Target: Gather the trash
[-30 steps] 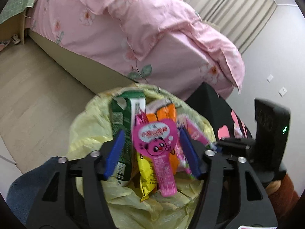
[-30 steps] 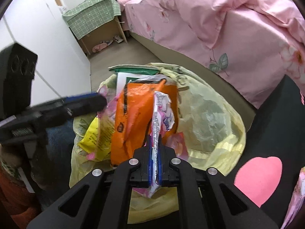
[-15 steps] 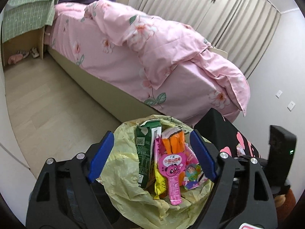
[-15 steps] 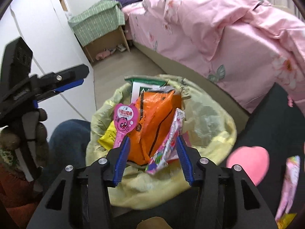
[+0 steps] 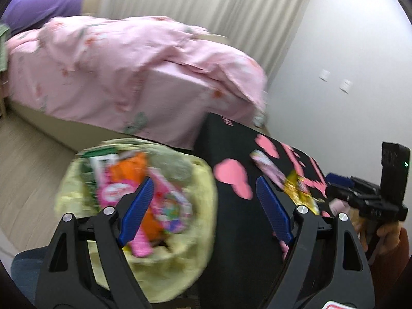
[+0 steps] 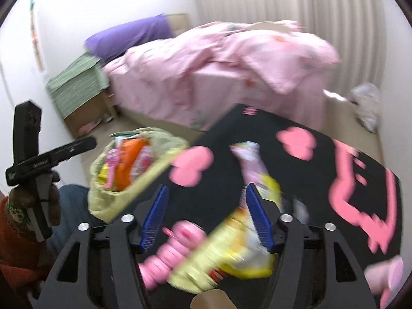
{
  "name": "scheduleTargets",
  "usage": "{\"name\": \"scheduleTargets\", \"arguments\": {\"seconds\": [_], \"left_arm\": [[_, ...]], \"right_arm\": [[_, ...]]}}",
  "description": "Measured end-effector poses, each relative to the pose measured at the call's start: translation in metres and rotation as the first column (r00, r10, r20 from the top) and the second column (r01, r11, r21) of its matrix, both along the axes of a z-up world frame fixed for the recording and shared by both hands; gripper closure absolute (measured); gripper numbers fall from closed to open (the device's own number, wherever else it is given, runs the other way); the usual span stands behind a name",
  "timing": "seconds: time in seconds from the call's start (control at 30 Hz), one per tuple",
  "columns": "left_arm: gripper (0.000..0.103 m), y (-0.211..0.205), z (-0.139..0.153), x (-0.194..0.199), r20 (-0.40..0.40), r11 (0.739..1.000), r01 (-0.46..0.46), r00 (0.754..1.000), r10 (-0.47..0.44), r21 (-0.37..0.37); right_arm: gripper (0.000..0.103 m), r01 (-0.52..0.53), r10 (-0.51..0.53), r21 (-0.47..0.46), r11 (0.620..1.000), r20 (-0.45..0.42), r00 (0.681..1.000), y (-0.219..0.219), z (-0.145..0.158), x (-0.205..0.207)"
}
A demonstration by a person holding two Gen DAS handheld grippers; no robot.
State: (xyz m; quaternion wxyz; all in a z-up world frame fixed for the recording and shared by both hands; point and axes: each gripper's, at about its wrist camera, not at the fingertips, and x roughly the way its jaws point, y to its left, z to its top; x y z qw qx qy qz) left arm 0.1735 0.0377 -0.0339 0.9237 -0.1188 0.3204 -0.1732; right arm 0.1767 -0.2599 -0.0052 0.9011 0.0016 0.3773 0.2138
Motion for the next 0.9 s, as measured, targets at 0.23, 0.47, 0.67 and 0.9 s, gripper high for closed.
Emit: {"name": "scheduleTargets", "arguments": {"seconds": [0.23, 0.47, 0.67, 0.9], "left_arm": [[0.026, -0.061, 0.008, -0.003, 0.027, 0.985, 0.166, 0.986, -0.167, 0.046], [0.017, -0.114, 0.001, 0.000, -0.003, 0.952, 0.306, 0.952, -0.306, 0.027], [0.014, -0.130, -0.018, 0.005, -0.062, 0.961, 0.272, 0.961, -0.269, 0.044], [0.014, -0.113, -0.017, 0.002, -0.062, 0.979, 0.204, 0.977, -0.202, 0.028]], "right_arm": [[0.032, 0.139, -0.140, 0.032, 0.990, 0.036, 0.989, -0.074, -0.008, -0.031], [0.032, 0.156, -0.155, -0.015, 0.988, 0.030, 0.987, -0.096, -0.028, -0.052], [0.032, 0.164, -0.164, -0.006, 0.986, -0.011, 0.986, -0.096, -0.048, -0.049], [0.032, 0.193, -0.193, 0.127, 0.973, -0.010, 0.981, -0.091, -0.051, -0.012]]}}
